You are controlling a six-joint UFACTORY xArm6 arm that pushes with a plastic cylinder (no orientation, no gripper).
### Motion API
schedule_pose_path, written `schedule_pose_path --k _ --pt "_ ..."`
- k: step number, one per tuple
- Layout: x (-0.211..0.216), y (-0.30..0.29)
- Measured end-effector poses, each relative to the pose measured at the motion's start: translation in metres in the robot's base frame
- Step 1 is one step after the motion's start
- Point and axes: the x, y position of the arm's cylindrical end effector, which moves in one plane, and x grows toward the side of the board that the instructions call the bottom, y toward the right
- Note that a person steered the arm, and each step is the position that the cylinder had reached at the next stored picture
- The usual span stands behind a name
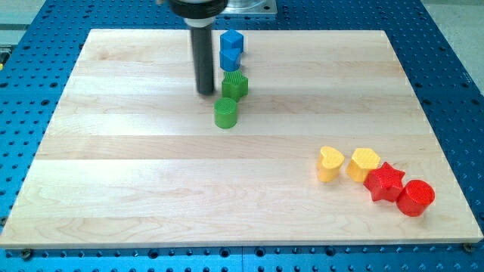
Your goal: Place the heart below the green circle
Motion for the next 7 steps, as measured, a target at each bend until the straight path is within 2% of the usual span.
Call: schedule_pose_path --k 1,2,3,4,5,6,7 --pt "0.082 -0.047" --pt "0.168 -0.031" --pt "0.238 0.021" --pt "0.23 0.131" --pt "0.152 0.171" --pt "0.092 0.189" --pt "0.071 0.309"
